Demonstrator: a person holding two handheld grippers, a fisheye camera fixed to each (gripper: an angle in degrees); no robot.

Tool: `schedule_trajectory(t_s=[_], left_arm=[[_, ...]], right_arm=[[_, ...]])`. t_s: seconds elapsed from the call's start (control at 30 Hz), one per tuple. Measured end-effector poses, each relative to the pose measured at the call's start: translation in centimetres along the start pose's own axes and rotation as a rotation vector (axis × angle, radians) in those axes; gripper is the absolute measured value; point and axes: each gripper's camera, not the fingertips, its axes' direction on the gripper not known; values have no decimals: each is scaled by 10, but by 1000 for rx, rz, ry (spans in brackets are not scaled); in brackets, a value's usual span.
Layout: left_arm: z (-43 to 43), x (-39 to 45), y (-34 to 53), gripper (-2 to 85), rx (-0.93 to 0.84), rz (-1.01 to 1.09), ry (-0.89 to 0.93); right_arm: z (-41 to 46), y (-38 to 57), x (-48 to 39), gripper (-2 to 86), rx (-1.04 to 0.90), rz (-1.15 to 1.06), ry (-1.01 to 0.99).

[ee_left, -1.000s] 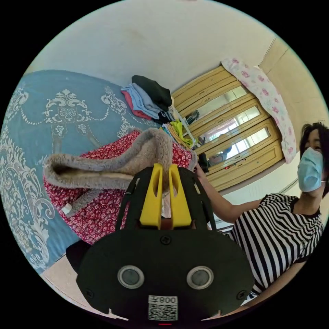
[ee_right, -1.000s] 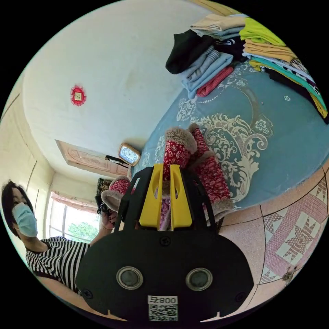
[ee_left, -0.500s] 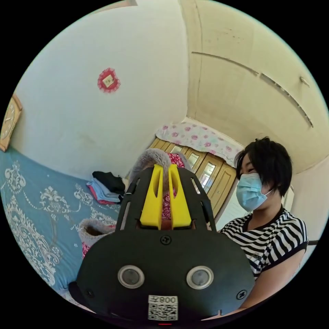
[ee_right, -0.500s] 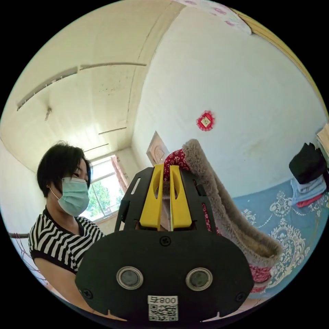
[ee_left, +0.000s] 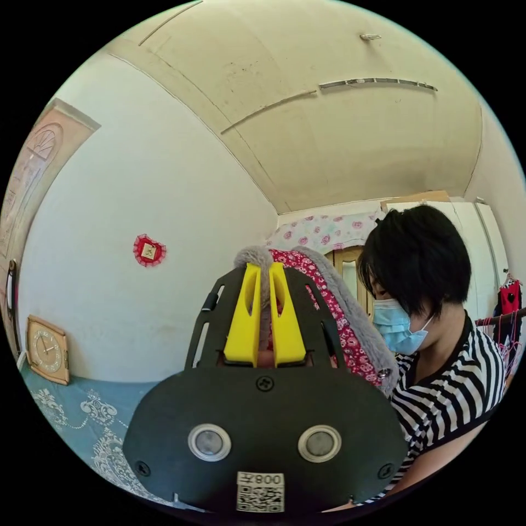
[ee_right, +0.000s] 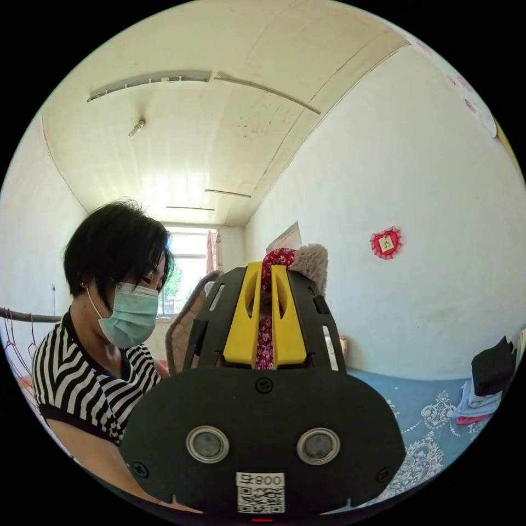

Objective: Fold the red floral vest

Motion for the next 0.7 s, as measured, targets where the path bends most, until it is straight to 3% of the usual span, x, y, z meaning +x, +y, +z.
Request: schedule_trajectory(t_s=[0.23,0.37,0.5,0.57,0.7], left_arm=[[59,-120,9,34,-113,-115,-206],[136,-265,41,50,-276,-243,-367],[181,-408,133,101,-516,-474,-547],[176,-442,184,117,-604,-551,-599],[148,-448,316,128,-912,-635,-500]], right_arm=[[115,-9,122,28,-153,93,166],[238,7,284,46,-420,258,312],[319,97,445,72,-695,601,432],[329,145,482,74,-763,671,502],[317,254,516,73,-853,779,434]])
